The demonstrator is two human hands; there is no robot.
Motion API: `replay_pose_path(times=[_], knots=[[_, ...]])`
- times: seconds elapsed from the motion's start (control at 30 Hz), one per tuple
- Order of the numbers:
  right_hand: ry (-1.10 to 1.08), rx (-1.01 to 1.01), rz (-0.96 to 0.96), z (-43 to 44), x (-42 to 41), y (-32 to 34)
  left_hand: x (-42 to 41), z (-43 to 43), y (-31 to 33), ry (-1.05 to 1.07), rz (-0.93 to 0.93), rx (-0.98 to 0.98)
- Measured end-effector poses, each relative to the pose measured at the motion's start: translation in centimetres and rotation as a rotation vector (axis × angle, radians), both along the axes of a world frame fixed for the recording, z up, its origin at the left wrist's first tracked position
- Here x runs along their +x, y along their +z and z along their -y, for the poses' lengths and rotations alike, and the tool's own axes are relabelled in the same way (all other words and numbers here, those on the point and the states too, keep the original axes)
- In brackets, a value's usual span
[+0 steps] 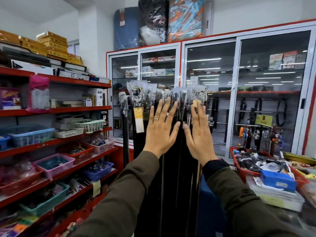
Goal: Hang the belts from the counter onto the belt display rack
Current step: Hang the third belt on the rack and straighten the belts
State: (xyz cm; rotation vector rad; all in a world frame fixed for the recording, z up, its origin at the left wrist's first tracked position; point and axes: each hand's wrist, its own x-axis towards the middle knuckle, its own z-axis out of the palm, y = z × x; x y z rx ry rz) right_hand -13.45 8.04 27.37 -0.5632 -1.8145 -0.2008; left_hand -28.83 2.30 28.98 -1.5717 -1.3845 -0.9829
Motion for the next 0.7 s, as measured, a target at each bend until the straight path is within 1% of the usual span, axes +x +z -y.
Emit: replay_pose_path(times=[0.1,0.2,0.33,0.4,0.57,0.7], knots=[[0.058,0.043,0.047,1.3,-3.2,0.4,-3.7,2.3,-0.1,-0.005,0.038,0.093],[0.097,0.082,0.132,2.6,-6.9,0.9,-7.6,4.1,-0.3,-0.017,0.086,0.105],[0.097,0.113,0.259,3.8,-11.0,1.2,-11.2,5.1,-0.2,-0.024,0.091,0.028],[0.059,0.110,0.298,3.9,-12.4,1.2,-12.4,5.0,0.0,-0.019,0.083,-0.024],[-0.042,0.059,0.326,3.1,-13.7,1.0,-13.7,4.0,0.1,-0.092,0.079,-0.120],[-0.109,0.026,0.352,2.4,-13.6,1.0,-13.5,2.9,0.6,-0.088,0.079,-0.184]])
